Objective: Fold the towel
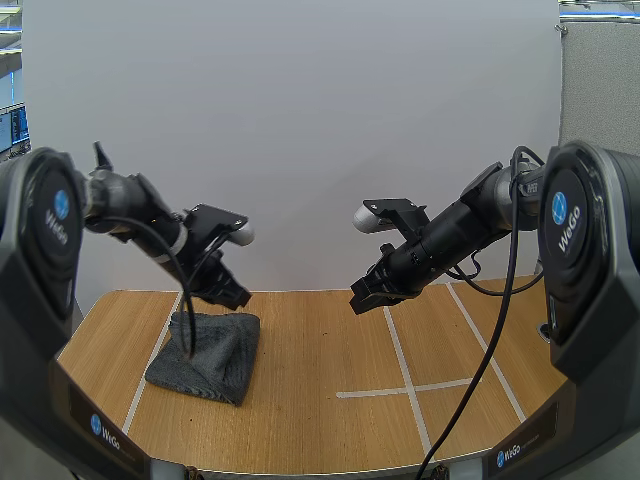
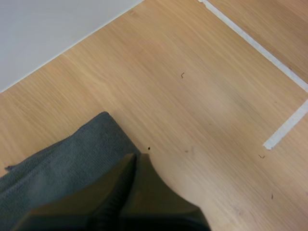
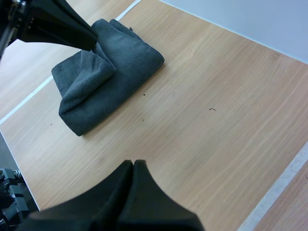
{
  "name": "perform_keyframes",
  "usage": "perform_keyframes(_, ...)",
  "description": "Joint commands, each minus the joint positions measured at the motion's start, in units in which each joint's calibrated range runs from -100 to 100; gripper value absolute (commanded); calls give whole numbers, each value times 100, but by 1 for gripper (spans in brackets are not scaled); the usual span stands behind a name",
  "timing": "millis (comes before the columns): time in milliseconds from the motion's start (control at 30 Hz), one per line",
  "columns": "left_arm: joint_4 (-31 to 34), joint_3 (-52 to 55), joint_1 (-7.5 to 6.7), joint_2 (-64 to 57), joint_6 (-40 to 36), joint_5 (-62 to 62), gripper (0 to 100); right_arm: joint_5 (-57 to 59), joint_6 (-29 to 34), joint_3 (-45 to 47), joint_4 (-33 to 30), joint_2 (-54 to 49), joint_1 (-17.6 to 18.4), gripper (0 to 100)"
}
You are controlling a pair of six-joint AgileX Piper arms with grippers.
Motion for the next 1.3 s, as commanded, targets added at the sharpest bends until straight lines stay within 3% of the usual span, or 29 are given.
perform_keyframes(0,-82,-616,-252,748,-184,-141,0,100,82,52,-60,-106,-21,0)
perform_keyframes(233,191,-813,-474,1469,-305,-547,0,100,82,62,-47,-106,-21,0)
perform_keyframes(467,874,-813,-472,1733,-803,-681,0,100,82,62,-58,-106,-21,0)
perform_keyframes(767,2140,-785,-444,1722,-1608,367,0,100,82,62,-37,-106,-21,0)
perform_keyframes(1000,2322,-554,-268,1119,-1639,639,0,100,33,62,25,-106,-21,0)
perform_keyframes(1200,2635,-95,61,520,-1639,1100,0,100,-39,62,197,-106,-21,0)
perform_keyframes(1267,2695,249,260,415,-1532,1036,0,100,-49,62,218,-106,-21,0)
